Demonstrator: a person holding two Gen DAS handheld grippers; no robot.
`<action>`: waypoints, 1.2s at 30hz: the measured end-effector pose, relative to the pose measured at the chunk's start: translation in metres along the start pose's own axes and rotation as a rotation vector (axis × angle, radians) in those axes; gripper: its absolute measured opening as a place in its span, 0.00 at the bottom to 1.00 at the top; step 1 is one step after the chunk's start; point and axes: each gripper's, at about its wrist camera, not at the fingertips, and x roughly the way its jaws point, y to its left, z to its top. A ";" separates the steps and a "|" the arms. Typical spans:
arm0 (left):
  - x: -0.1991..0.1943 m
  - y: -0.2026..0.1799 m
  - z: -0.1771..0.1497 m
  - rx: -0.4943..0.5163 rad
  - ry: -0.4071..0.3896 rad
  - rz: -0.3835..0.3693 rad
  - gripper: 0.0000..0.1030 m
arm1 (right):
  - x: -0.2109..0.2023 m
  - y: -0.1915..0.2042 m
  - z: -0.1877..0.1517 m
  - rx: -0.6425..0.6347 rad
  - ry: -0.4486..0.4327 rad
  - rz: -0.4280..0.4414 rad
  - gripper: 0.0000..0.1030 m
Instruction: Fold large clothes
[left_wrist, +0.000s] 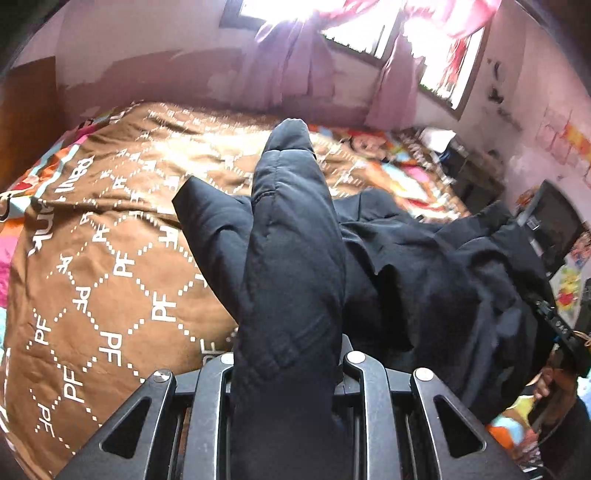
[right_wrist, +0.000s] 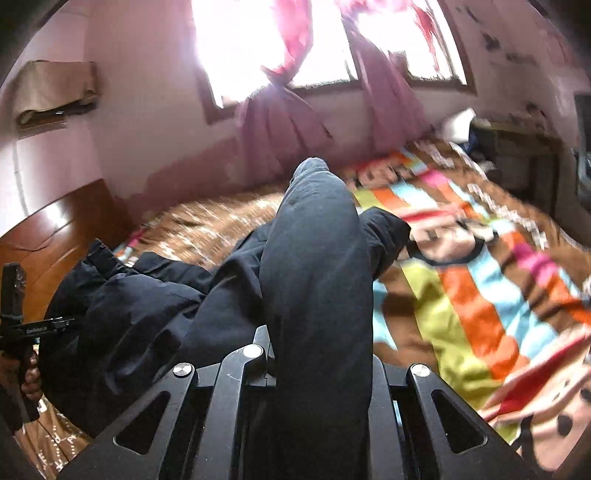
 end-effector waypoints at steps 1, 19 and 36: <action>0.005 0.001 -0.003 0.003 0.009 0.012 0.20 | 0.005 -0.007 -0.007 0.018 0.010 -0.009 0.12; -0.006 0.016 -0.037 -0.211 0.050 0.149 0.79 | 0.004 -0.032 -0.040 0.057 0.033 -0.183 0.92; -0.102 -0.051 -0.054 -0.075 -0.206 0.136 1.00 | -0.084 0.025 -0.032 -0.096 -0.109 -0.127 0.99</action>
